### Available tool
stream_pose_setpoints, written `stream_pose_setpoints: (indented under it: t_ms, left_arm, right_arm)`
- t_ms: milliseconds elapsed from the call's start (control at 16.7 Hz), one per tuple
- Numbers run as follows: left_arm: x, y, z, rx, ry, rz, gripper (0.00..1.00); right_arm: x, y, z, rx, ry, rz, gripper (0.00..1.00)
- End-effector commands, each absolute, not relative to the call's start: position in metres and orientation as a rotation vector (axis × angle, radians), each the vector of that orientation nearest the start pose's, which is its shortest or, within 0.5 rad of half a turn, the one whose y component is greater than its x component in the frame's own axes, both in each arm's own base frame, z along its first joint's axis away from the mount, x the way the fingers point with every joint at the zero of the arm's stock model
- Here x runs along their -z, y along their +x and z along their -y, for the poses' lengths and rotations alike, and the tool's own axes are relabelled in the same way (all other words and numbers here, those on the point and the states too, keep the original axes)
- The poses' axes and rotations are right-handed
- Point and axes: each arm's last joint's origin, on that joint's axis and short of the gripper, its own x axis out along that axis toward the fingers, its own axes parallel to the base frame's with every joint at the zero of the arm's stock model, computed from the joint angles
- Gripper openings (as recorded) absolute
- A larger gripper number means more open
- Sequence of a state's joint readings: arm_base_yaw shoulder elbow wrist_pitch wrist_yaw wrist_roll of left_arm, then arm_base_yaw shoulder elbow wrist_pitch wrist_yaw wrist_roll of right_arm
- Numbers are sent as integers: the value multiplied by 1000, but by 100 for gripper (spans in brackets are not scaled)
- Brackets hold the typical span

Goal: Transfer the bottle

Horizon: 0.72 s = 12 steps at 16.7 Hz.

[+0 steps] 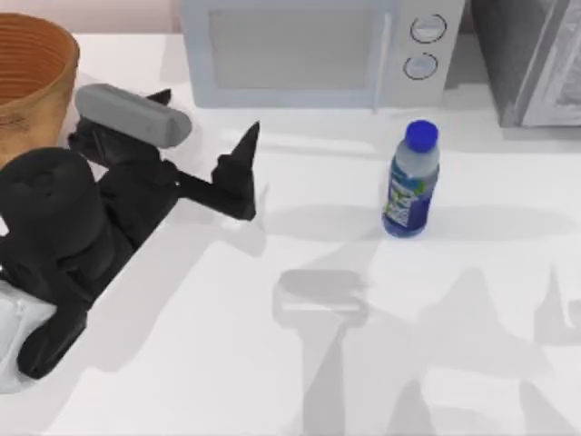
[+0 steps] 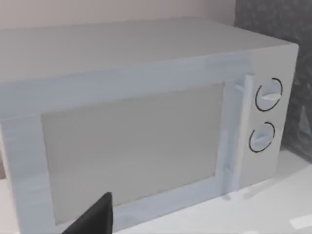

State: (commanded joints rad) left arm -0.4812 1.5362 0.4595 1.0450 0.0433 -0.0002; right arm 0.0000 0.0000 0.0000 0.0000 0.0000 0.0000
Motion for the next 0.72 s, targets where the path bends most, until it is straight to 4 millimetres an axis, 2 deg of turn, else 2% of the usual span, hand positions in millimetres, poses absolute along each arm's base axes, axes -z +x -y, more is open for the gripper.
stream_pose_setpoints:
  t_ms: [180,420,540,720]
  left_arm:
    - [-123,268,175,612,3,-69,100]
    - [-67,268,218,725,1,-55,100]
    - [-49,264,232,767,-6,-30,100]
    - [-34,260,244,802,-16,0,100]
  right_arm:
    - [-160,106,1,0,0,0,100]
    - [-160,106,1,0,0,0,100]
    - [-160,106,1,0,0,0,100]
    - [-160,106,1,0,0,0,100]
